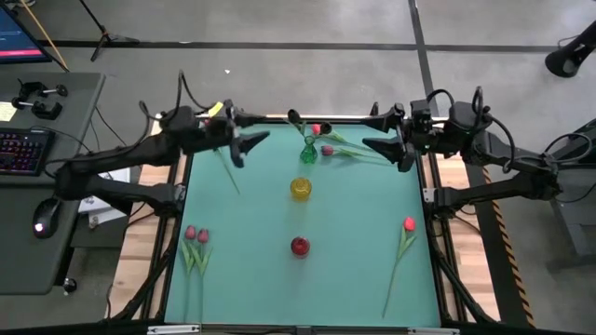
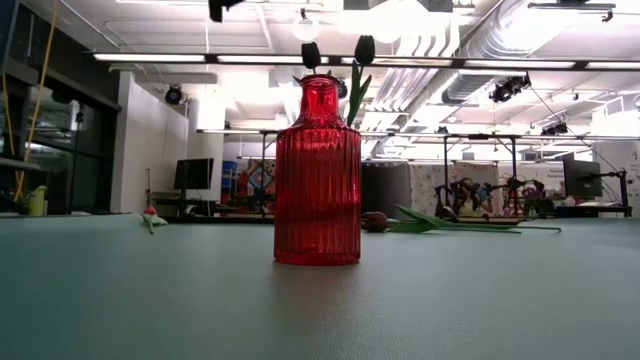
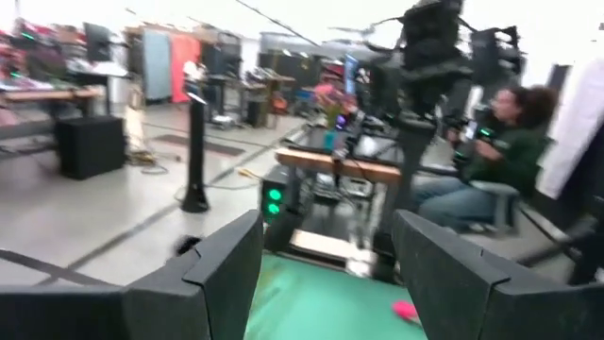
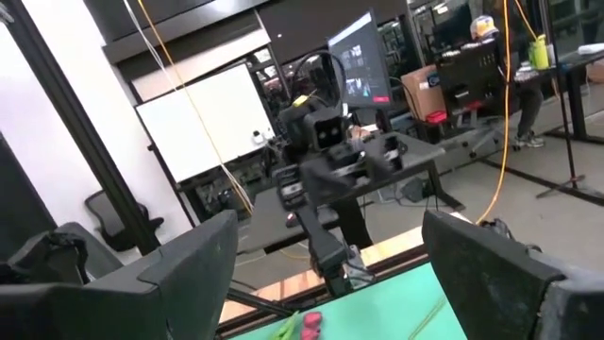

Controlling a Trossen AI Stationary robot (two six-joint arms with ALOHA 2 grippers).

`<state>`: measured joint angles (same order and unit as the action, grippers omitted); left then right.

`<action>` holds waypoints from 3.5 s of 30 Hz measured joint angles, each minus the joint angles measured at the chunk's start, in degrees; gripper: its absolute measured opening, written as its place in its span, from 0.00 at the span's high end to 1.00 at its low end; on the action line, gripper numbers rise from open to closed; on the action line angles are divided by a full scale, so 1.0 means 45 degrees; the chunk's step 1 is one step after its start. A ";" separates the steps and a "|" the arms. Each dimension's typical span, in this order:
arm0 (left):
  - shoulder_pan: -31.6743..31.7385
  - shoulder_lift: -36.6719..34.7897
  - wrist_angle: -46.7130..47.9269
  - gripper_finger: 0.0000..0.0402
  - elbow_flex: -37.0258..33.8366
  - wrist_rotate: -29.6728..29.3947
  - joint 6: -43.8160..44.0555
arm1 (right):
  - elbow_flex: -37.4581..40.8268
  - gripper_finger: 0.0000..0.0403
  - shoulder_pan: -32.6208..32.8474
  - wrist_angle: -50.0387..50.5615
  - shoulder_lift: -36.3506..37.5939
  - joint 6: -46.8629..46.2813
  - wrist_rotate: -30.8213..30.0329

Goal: Sort flowers into vase by color
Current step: Put the top left pink flower into the red flower vase

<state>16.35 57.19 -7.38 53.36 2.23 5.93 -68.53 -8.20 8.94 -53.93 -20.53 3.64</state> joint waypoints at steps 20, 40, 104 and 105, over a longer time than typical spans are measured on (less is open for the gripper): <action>-0.0974 -0.0234 0.0452 0.44 0.0000 -0.1643 0.0321 | 0.0000 0.19 0.0087 0.4304 -0.1162 -0.1813 0.1731; -0.0974 -0.0233 0.0394 0.44 -0.0005 -0.1703 0.1341 | 0.0000 0.19 0.1432 0.4768 -0.1287 -0.1718 0.1384; 0.6417 0.7556 1.2300 0.44 -0.0015 -0.5849 1.1661 | 0.0000 0.19 0.1407 0.7231 -0.1282 -0.3789 -0.2947; 0.6565 0.7657 1.2107 0.44 -0.0015 -0.5851 1.1927 | 0.0000 0.19 0.1407 0.7231 -0.1282 -0.3784 -0.2960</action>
<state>45.89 91.65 47.10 53.30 -24.09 59.61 -68.53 -1.87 41.47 -59.70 -37.56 -9.68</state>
